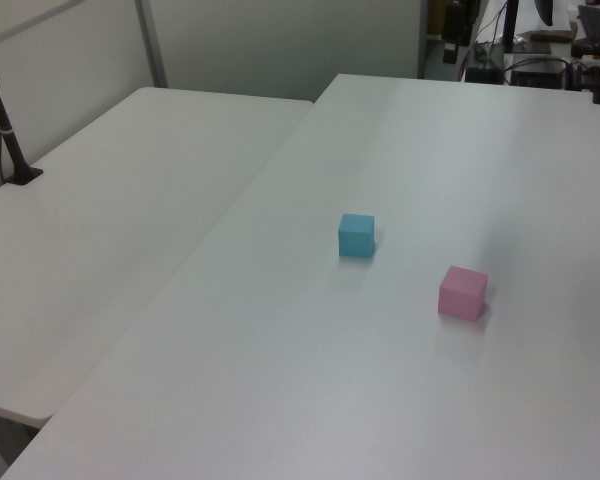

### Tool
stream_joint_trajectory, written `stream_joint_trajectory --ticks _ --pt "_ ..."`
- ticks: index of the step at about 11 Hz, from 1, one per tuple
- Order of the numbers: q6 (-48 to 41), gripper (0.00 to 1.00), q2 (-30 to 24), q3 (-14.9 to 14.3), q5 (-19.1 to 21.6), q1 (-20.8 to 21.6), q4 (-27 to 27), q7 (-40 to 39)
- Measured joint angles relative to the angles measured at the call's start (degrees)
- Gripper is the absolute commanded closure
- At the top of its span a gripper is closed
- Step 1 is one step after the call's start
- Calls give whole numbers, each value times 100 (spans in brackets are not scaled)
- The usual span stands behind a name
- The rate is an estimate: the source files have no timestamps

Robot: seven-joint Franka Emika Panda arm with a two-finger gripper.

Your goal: Put blue cube on pink cube

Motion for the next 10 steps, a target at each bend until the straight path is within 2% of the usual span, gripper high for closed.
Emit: stream_joint_trajectory --ticks 10 --pt "0 0 33 0 0 56 -12 0"
